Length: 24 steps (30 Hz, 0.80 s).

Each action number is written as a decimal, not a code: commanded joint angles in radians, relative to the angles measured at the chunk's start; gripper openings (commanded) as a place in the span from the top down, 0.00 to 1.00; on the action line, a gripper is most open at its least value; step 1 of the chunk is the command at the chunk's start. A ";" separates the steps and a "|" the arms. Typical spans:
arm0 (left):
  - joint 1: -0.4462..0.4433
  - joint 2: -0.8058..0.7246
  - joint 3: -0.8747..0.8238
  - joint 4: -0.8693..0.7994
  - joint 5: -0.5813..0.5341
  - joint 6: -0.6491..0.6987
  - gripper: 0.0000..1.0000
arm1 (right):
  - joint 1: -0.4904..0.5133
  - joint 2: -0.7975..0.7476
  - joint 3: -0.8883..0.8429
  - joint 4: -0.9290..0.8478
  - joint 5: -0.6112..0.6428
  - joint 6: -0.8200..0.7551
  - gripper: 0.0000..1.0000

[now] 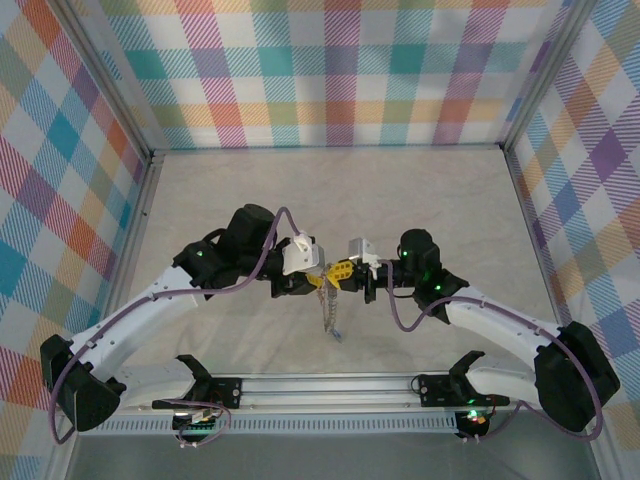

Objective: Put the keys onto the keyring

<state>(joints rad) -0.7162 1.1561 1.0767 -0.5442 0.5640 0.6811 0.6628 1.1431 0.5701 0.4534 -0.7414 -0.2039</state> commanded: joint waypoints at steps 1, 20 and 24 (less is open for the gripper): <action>0.008 -0.005 -0.011 0.052 0.044 -0.016 0.67 | 0.009 -0.019 -0.007 0.106 -0.027 0.030 1.00; 0.008 0.047 0.046 -0.043 0.037 0.061 1.00 | 0.015 -0.029 0.019 0.009 -0.056 -0.042 1.00; -0.002 0.057 0.097 -0.146 -0.030 0.120 1.00 | 0.015 -0.064 0.061 -0.227 -0.010 -0.195 0.77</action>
<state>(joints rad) -0.7174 1.2118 1.1137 -0.6044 0.5705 0.7425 0.6720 1.1164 0.5800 0.3683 -0.7509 -0.2749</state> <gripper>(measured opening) 0.050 0.216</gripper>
